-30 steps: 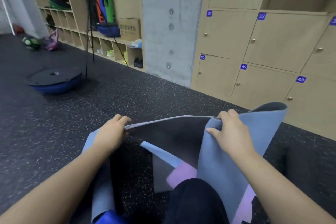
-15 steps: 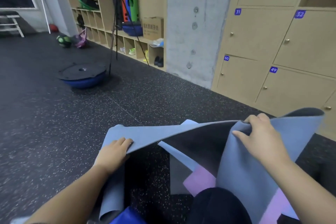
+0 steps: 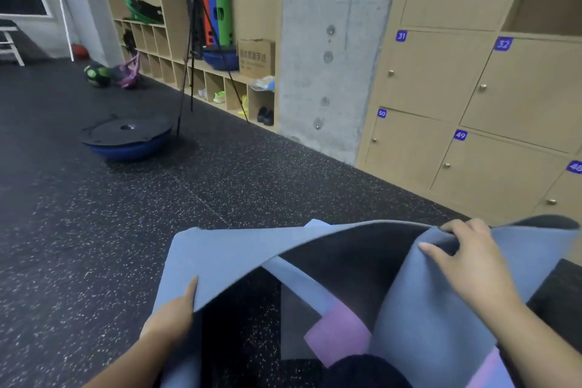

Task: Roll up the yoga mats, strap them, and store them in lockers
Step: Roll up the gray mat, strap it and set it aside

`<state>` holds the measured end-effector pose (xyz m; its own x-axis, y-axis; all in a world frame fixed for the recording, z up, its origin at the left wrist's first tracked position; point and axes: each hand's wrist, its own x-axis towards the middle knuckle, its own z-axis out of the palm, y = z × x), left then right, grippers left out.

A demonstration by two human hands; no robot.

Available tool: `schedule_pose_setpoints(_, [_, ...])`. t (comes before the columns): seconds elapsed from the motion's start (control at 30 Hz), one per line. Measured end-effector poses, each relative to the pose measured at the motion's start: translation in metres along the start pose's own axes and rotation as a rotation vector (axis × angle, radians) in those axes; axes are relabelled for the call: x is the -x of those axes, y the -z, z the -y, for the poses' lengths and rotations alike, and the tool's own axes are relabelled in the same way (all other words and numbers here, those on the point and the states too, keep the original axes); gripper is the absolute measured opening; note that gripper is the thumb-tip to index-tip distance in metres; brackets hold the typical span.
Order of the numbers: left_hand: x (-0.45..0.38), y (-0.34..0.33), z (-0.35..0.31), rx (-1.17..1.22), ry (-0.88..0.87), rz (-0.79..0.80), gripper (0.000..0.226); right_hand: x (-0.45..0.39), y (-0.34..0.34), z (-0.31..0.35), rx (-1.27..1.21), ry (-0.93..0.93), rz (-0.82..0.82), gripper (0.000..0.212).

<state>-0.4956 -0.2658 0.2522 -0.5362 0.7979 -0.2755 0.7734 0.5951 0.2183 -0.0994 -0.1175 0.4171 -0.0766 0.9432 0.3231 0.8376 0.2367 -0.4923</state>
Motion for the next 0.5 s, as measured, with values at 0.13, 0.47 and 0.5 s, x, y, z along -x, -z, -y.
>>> schedule_pose_setpoints(0.13, [-0.011,0.053,-0.045,0.506,0.015,-0.311,0.072,-0.01,0.001,0.003,-0.199,0.01,-0.025,0.027])
schedule_pose_setpoints(0.47, [-0.007,0.202,-0.175,0.746,-0.438,-0.761,0.064,-0.009,-0.007,0.008,-0.452,-0.078,-0.093,0.02])
schedule_pose_setpoints(0.5, [-0.007,0.211,-0.188,0.729,-0.509,-0.782,0.066,-0.006,-0.009,0.001,-0.463,-0.112,-0.091,0.023])
